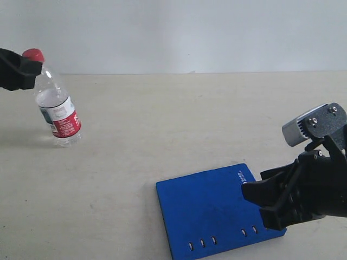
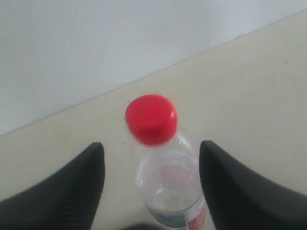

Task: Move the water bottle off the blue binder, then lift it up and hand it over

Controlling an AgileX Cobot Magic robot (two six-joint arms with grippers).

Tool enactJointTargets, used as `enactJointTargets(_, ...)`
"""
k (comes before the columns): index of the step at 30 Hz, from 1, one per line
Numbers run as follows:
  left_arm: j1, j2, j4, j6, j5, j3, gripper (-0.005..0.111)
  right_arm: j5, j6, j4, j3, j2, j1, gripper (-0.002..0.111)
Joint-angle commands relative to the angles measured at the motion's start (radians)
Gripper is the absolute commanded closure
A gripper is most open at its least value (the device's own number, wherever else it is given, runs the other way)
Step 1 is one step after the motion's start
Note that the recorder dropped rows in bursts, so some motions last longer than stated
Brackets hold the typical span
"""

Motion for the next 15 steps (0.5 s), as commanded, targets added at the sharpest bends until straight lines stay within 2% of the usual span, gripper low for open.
enactJointTargets(1,-0.001,-0.102,-0.001,-0.009,-0.069,-0.009,0.052,0.011,-0.001,-0.001,0.003,0.000,-0.001,0.064)
enactJointTargets(9,-0.001,-0.401,-0.001,-0.057,-0.102,0.044,0.054,0.011,-0.001,-0.001,0.003,0.000,-0.001,0.064)
enactJointTargets(15,-0.001,-0.673,-0.001,-0.057,-0.049,0.133,0.056,0.023,0.079,-0.001,-0.006,-0.043,-0.001,0.064)
